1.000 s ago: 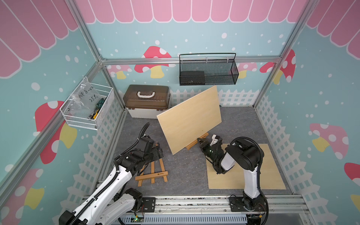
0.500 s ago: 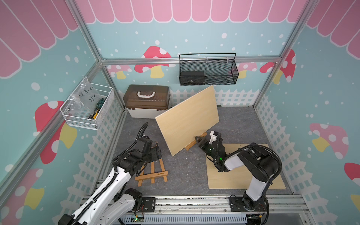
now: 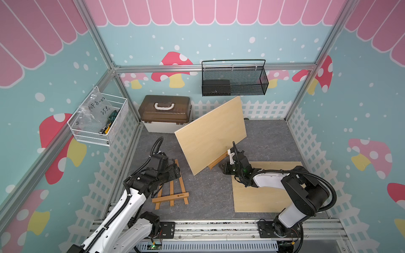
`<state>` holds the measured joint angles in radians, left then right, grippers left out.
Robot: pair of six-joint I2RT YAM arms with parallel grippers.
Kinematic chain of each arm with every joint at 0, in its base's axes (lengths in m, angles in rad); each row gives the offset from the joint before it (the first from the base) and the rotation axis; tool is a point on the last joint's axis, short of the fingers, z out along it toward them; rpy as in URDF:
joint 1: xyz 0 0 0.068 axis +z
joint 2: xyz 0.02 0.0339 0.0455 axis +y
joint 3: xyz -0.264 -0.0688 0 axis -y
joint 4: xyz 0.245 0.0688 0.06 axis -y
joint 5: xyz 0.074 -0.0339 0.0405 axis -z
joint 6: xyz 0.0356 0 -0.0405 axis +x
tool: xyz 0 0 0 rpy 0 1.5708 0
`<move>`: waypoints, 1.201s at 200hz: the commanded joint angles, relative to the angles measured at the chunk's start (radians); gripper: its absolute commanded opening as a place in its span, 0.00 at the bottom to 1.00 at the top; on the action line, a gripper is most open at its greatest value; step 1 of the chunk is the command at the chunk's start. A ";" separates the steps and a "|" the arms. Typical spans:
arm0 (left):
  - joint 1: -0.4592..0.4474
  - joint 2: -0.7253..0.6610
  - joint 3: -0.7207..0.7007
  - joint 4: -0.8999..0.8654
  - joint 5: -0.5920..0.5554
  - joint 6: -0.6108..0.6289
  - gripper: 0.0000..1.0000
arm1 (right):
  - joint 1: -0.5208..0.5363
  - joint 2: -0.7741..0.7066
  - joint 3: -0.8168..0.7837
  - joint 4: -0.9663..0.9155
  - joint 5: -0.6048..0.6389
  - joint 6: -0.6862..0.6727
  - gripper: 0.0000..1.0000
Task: Disassemble the easel
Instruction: Move the easel to the center of the board.
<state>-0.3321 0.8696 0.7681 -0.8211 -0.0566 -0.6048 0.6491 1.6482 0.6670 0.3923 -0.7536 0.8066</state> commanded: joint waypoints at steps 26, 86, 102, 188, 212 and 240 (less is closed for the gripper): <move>0.028 -0.010 -0.003 -0.004 0.025 0.030 0.91 | 0.044 0.096 0.102 -0.060 0.030 -0.101 0.31; 0.057 -0.048 -0.003 0.019 0.083 0.079 0.92 | 0.057 0.191 0.228 -0.017 0.024 -0.091 0.32; 0.074 -0.053 0.000 0.031 0.105 0.095 0.93 | 0.059 0.214 0.261 -0.016 0.023 -0.091 0.32; 0.170 0.041 0.031 0.170 0.239 0.165 0.95 | 0.061 0.283 0.342 -0.010 0.017 -0.087 0.33; 0.205 0.094 0.055 0.258 0.306 0.200 0.98 | 0.058 0.209 0.278 -0.010 0.010 -0.090 0.37; 0.273 0.170 0.082 0.396 0.464 0.263 0.99 | 0.053 0.109 0.178 -0.005 -0.012 -0.106 0.49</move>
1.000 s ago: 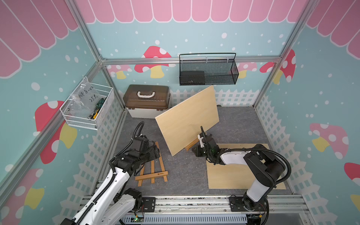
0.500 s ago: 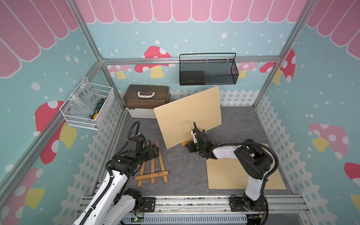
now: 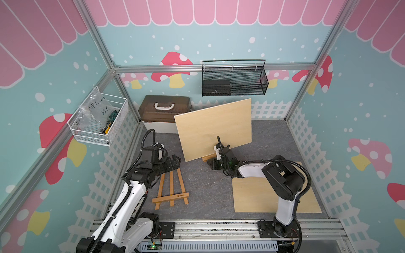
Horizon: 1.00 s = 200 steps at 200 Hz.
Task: Disassemble the easel
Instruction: Move the easel to the center of the board, then pick up the drawing board from the easel.
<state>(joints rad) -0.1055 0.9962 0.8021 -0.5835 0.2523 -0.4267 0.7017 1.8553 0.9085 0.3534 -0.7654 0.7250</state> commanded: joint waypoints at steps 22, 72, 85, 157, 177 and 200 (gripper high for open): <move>0.106 0.098 0.060 0.278 0.277 0.128 0.99 | -0.018 -0.173 -0.137 0.051 -0.032 -0.040 0.61; 0.191 0.265 0.135 0.426 0.499 0.274 0.91 | -0.123 -0.282 -0.229 0.077 -0.133 -0.113 0.84; 0.195 0.307 0.152 0.450 0.545 0.310 0.87 | -0.161 -0.297 -0.247 0.079 -0.154 -0.132 0.86; 0.190 0.462 0.159 0.736 0.676 0.206 0.68 | -0.339 -0.313 -0.320 0.080 -0.175 -0.258 0.88; 0.178 0.489 0.176 0.748 0.697 0.204 0.65 | -0.373 -0.304 -0.325 0.086 -0.177 -0.269 0.88; 0.163 0.514 0.180 0.785 0.712 0.193 0.62 | -0.405 -0.293 -0.323 0.096 -0.185 -0.279 0.88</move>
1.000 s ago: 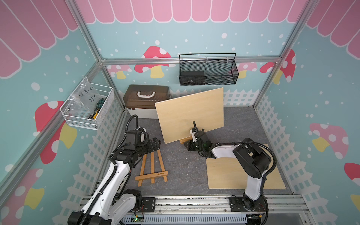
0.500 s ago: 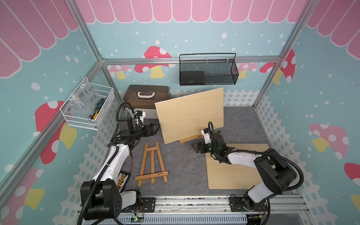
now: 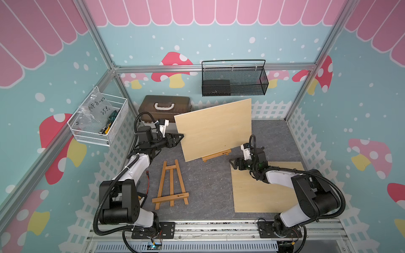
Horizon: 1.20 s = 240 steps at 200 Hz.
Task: Disassemble the easel
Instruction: Pick up the drawing board from the easel.
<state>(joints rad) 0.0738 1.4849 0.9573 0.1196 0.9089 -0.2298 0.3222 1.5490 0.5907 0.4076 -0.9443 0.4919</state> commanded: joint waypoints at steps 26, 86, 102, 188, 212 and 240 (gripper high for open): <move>-0.028 0.064 0.018 0.164 0.077 -0.044 0.57 | -0.059 0.037 0.004 0.059 -0.030 -0.048 0.88; -0.034 0.119 0.010 0.287 0.121 -0.099 0.42 | -0.107 0.072 0.034 0.059 -0.087 -0.067 0.88; -0.032 0.136 0.014 0.297 0.139 -0.106 0.40 | -0.115 0.079 0.039 0.059 -0.094 -0.070 0.88; -0.027 0.199 0.032 0.359 0.201 -0.161 0.27 | -0.145 0.137 0.086 0.111 -0.097 -0.045 0.88; -0.027 0.205 0.036 0.362 0.206 -0.163 0.18 | -0.153 0.150 0.090 0.164 -0.086 -0.009 0.89; -0.026 0.212 0.044 0.363 0.214 -0.163 0.16 | -0.165 0.169 0.089 0.230 -0.069 0.037 0.92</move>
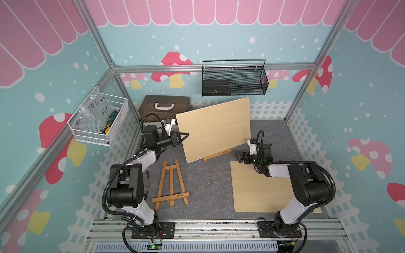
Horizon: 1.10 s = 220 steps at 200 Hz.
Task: Disassemble the easel
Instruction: Pick up the drawing board from the easel.
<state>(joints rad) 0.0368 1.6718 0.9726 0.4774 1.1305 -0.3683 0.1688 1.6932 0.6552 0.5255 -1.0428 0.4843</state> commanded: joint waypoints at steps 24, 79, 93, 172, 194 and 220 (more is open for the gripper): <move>0.012 0.034 0.033 0.001 0.004 -0.023 0.09 | -0.022 0.047 0.021 0.193 0.042 0.102 0.94; 0.014 0.050 0.037 -0.004 0.030 -0.014 0.00 | -0.028 0.143 0.042 0.456 0.082 0.292 1.00; 0.013 0.051 0.043 -0.022 0.028 -0.001 0.00 | -0.029 0.181 0.047 0.548 0.091 0.356 1.00; 0.014 0.042 0.075 -0.245 -0.019 0.168 0.00 | -0.025 0.365 0.097 0.838 0.119 0.556 1.00; 0.015 0.052 0.081 -0.263 -0.034 0.181 0.00 | -0.023 0.413 0.105 0.935 0.118 0.614 1.00; 0.015 0.066 0.093 -0.290 -0.041 0.199 0.00 | -0.024 0.473 0.118 1.054 0.114 0.703 1.00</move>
<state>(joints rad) 0.0399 1.7000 1.0561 0.3275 1.1557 -0.1955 0.1440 2.1166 0.7479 1.3624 -0.9337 1.0660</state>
